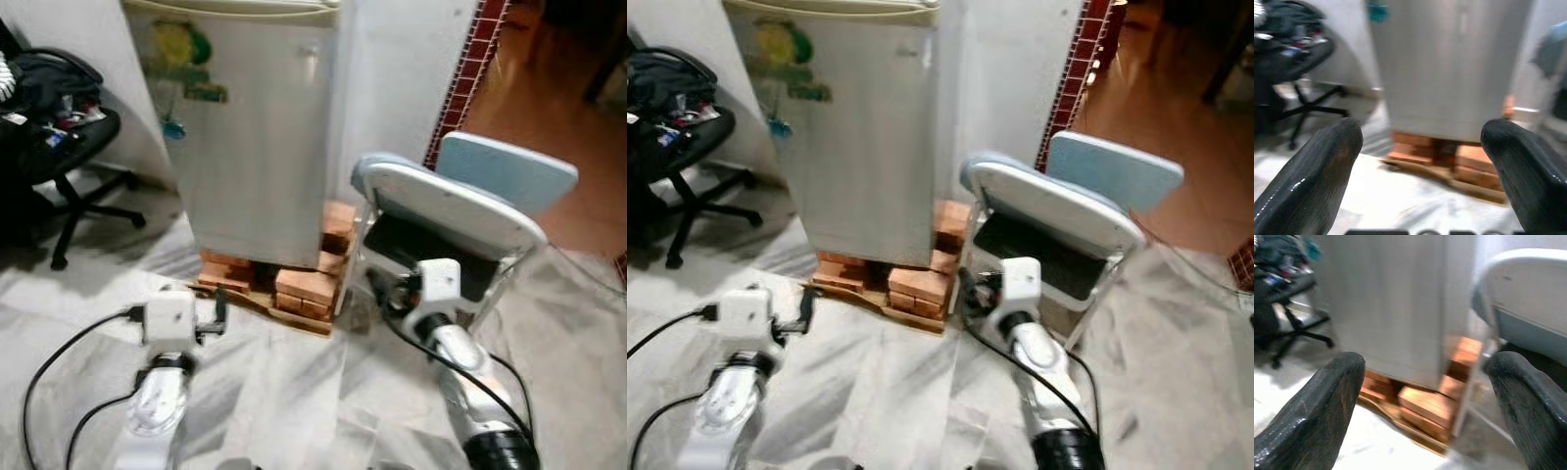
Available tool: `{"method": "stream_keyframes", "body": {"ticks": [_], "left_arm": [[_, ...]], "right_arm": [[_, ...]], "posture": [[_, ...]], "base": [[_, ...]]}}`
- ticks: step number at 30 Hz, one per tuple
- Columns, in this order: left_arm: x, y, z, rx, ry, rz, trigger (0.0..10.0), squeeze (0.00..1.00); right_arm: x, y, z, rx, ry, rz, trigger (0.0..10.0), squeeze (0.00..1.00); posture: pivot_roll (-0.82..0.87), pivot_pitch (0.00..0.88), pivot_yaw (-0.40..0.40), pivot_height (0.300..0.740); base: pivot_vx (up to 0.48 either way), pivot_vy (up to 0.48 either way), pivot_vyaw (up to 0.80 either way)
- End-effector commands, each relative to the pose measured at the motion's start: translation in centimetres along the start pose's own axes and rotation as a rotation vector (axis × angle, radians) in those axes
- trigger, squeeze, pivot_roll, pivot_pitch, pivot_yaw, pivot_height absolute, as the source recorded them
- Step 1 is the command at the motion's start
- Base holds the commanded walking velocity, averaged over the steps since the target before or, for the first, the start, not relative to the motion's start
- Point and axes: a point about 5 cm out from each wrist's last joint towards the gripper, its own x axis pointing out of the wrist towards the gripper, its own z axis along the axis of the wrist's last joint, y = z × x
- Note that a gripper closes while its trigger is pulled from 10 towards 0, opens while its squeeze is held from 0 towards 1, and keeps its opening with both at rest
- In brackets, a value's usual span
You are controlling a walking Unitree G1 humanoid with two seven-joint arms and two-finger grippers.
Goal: Restocking fridge
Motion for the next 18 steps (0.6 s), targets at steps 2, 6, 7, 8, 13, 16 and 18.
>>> {"method": "stream_keyframes", "body": {"ticks": [2, 6, 7, 8, 13, 16, 18], "left_arm": [[-0.17, -0.78, 0.4, -0.016, -0.03, -0.032, 10.0, 0.0], [-0.42, -1.07, 0.22, -0.03, -0.02, -0.046, 10.0, 0.0], [-0.42, -1.19, 0.2, -0.028, -0.022, -0.05, 10.0, 0.0], [-0.38, -1.19, 0.2, -0.027, -0.022, -0.05, 10.0, 0.0], [-0.22, -1.01, 0.22, -0.038, -0.023, -0.039, 10.0, 0.0], [-0.15, -0.92, 0.19, -0.032, -0.025, -0.04, 10.0, 0.0], [-0.09, -0.93, 0.23, -0.04, -0.027, -0.039, 10.0, 0.0]], "right_arm": [[-0.34, -1.31, -0.03, -0.014, 0.001, -0.043, 10.0, 0.0], [-0.39, -1.22, -0.16, -0.014, 0.003, -0.042, 10.0, 0.0], [-0.35, -1.18, -0.19, -0.014, 0.003, -0.042, 10.0, 0.0], [-0.33, -1.18, -0.19, -0.015, 0.003, -0.041, 10.0, 0.0], [-0.25, -1.4, -0.13, -0.02, 0.002, -0.047, 10.0, 0.0], [-0.21, -1.71, 0.03, -0.03, -0.003, -0.059, 10.0, 0.0], [-0.14, -1.88, 0.11, -0.031, -0.007, -0.065, 10.0, 0.0]], "posture": [[0.0, 0.022, 0.019, 0.74], [0.0, 0.022, 0.02, 0.74], [0.0, 0.022, 0.02, 0.74], [0.0, 0.024, 0.021, 0.74], [0.0, 0.025, 0.017, 0.74], [0.0, 0.025, 0.018, 0.74], [0.0, 0.025, 0.019, 0.74]], "base": [[0.0, 0.0, 0.0], [0.0, 0.0, 0.0], [0.0, 0.0, 0.0], [0.0, 0.0, 0.0], [0.0, 0.0, 0.0], [0.0, 0.0, 0.0], [0.0, 0.0, 0.0]]}}
